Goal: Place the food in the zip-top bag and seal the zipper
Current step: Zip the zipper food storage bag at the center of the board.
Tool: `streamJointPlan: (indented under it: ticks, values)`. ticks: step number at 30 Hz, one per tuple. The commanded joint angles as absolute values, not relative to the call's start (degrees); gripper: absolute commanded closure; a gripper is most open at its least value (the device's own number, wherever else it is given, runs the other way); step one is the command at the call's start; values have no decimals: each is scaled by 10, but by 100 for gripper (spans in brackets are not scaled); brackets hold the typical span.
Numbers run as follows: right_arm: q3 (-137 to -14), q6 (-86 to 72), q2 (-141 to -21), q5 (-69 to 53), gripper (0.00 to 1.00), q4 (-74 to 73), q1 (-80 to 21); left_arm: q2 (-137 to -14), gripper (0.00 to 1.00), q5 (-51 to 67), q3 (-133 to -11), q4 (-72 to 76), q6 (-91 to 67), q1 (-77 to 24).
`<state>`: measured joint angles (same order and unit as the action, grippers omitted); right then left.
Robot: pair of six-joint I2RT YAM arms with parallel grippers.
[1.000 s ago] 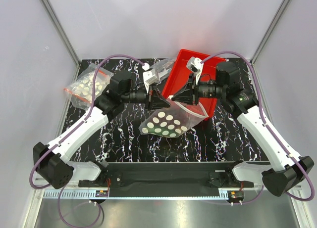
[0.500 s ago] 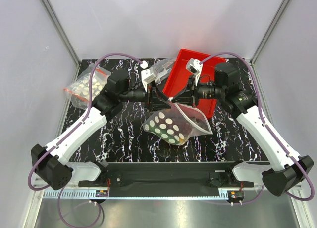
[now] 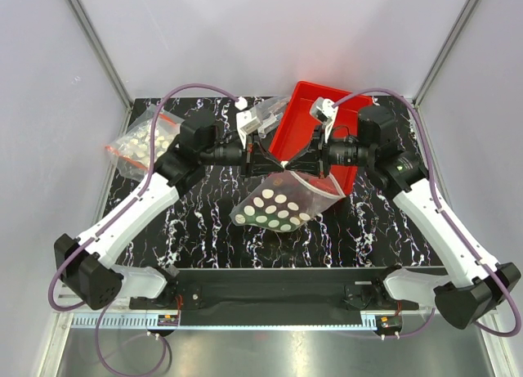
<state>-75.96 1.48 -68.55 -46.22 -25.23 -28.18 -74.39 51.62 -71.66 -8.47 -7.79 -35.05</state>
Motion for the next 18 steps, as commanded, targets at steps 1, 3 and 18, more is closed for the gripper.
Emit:
streamJointPlan:
  ticks: [1,3,18]
  values:
    - [-756,4,-662,-456,100,-220,-288,-732,100,502,-736,-58,-70,-358]
    - [-751,4,-658,-440,100,-220,-287,-716,100,488,-724,-48,-72,-356]
    - [-626,-54,-594,-384,100,-189,-287,-672,100,392,-756,-59,-181,-249]
